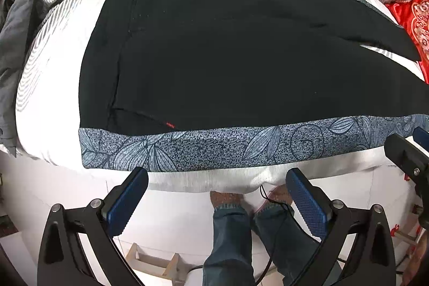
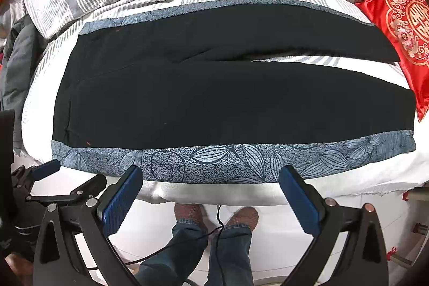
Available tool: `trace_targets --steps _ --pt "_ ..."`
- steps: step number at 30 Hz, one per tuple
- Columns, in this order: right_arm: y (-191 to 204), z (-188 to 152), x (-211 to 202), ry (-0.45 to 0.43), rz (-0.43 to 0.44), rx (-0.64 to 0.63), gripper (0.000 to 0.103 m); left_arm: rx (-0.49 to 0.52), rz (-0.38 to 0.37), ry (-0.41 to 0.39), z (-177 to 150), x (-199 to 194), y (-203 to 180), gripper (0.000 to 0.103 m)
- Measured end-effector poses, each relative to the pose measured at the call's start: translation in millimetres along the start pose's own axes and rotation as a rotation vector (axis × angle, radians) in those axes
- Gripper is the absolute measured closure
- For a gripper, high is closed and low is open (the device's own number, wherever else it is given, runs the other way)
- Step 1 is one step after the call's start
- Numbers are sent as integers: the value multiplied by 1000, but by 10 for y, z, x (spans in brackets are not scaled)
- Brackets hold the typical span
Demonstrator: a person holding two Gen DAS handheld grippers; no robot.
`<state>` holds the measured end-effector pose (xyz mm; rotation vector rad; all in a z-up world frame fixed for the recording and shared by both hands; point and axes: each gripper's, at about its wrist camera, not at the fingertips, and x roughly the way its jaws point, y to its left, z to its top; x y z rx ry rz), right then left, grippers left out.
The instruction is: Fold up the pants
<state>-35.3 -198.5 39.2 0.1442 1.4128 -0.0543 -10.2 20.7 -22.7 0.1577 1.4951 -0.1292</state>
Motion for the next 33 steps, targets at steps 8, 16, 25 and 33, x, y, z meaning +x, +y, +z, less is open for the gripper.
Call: trace_targets --steps 8,16,25,33 --pt "4 -5 1 4 -7 10 1 -13 9 10 -58 38 43 0" --pt "4 -9 5 7 -8 9 1 -27 0 -19 -111 45 154 0" --pt "52 -15 17 12 -8 0 1 -47 2 -10 -117 84 209 0" --pt "81 -13 51 18 -13 -6 1 -65 8 7 -100 131 273 0"
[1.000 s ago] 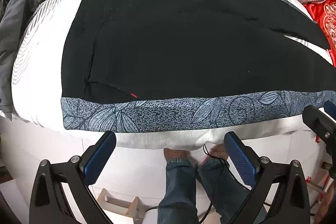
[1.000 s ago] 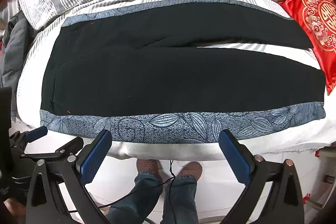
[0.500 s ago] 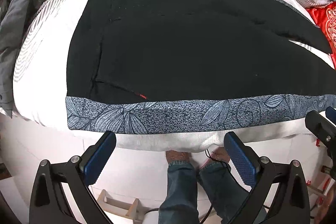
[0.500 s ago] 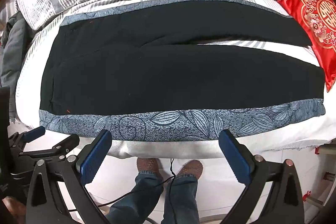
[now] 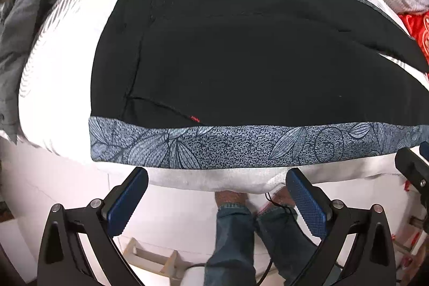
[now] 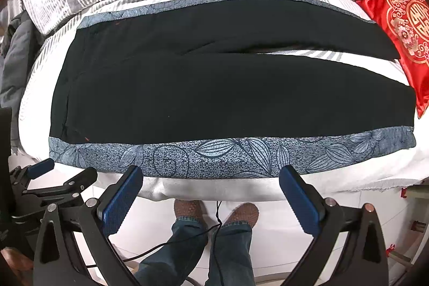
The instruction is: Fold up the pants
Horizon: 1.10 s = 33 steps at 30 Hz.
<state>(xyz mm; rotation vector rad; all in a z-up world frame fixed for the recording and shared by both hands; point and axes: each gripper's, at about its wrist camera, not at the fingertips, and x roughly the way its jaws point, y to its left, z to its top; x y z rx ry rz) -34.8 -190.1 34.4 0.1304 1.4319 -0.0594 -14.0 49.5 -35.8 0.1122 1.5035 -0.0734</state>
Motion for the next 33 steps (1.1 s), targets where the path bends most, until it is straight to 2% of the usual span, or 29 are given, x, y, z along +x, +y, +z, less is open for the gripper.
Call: trace_targets --steps 6,13,21,26,33 --pt "9 9 28 7 2 -1 1 -14 -5 7 -19 68 47 0" --pt "20 -12 88 20 4 4 1 -8 20 -26 -20 16 75 0" --pt "38 -36 134 33 23 13 1 -27 -18 -42 -66 -15 206 0" --pt "-56 -97 236 68 116 99 1 -53 -71 -65 -144 -77 381 0" --pt "-201 -345 544 136 319 236 2 -124 -161 -83 -350 121 618 0"
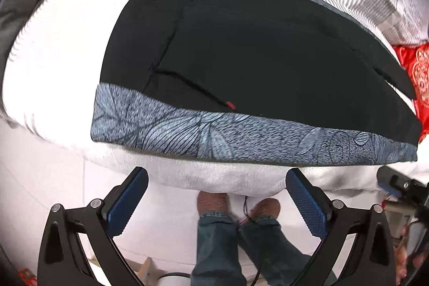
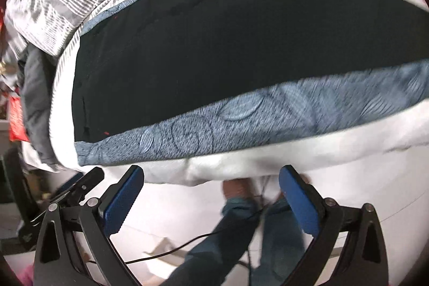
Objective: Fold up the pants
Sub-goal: 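Grasp the patterned waistband edge with the left gripper while the right gripper grasps it too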
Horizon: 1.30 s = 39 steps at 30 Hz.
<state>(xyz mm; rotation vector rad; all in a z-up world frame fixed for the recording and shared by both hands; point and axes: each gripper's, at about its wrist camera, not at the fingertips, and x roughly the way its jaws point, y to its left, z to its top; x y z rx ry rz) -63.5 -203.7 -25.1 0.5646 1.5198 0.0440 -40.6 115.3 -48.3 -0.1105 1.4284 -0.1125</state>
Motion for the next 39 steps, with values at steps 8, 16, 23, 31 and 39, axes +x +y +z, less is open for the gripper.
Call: trace_targets --steps 8,16,23,31,39 --pt "-261 -157 374 57 193 155 9 -84 -76 -26 -31 233 289 0" --pt "-268 -78 673 63 364 210 20 -128 -149 -27 18 446 454 8" --pt "-116 85 855 54 475 242 40 -157 -180 -21 67 558 452 12" --pt "-181 151 932 64 520 345 94 -242 -168 -15 62 519 586 40" --pt "-28 186 590 41 551 270 95 -224 -225 -17 141 394 659 93"
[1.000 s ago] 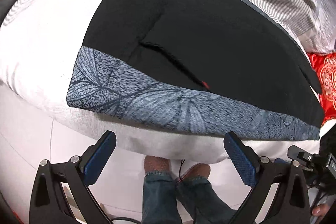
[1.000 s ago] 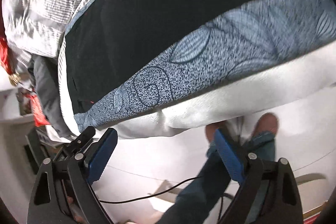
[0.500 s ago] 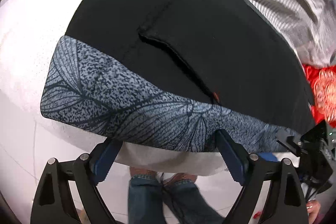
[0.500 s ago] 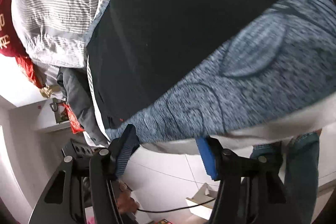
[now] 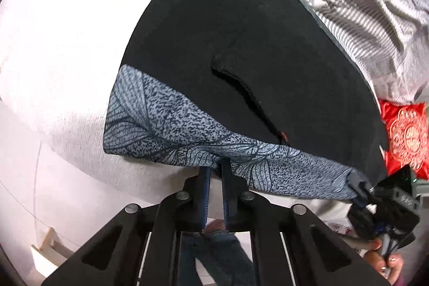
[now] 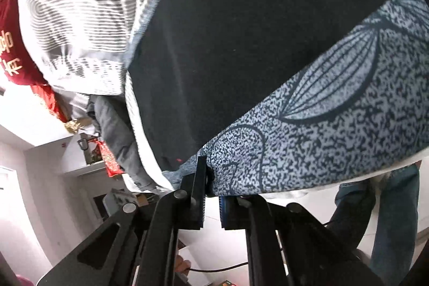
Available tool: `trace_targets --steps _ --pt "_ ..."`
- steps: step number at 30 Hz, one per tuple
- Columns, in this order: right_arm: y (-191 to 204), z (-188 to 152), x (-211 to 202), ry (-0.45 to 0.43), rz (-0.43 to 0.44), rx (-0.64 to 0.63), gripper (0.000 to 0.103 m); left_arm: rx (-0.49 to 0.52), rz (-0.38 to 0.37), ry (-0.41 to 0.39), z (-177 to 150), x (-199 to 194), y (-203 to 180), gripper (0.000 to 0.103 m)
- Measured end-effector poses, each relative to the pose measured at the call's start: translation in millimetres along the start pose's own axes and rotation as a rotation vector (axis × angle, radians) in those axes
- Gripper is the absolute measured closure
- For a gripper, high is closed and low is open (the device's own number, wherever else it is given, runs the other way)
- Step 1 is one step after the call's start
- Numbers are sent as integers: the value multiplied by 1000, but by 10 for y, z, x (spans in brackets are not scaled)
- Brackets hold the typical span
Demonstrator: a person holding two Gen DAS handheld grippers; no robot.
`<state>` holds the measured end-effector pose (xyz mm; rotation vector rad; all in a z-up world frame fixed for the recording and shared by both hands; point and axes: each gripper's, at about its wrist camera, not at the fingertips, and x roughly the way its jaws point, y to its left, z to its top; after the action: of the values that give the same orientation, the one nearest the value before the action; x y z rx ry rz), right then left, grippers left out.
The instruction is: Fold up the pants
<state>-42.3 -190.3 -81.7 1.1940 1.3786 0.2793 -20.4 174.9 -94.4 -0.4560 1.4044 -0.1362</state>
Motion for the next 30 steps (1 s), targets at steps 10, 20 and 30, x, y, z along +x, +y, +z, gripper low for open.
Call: trace_targets --steps 10,20,30 --pt "48 39 -239 1 106 14 95 -48 -43 70 -211 -30 9 93" --pt "188 81 -247 35 111 0 95 -88 -187 1 -301 -253 -54 45" --pt "161 102 -144 55 85 0 95 -117 -137 -39 -241 -150 39 1"
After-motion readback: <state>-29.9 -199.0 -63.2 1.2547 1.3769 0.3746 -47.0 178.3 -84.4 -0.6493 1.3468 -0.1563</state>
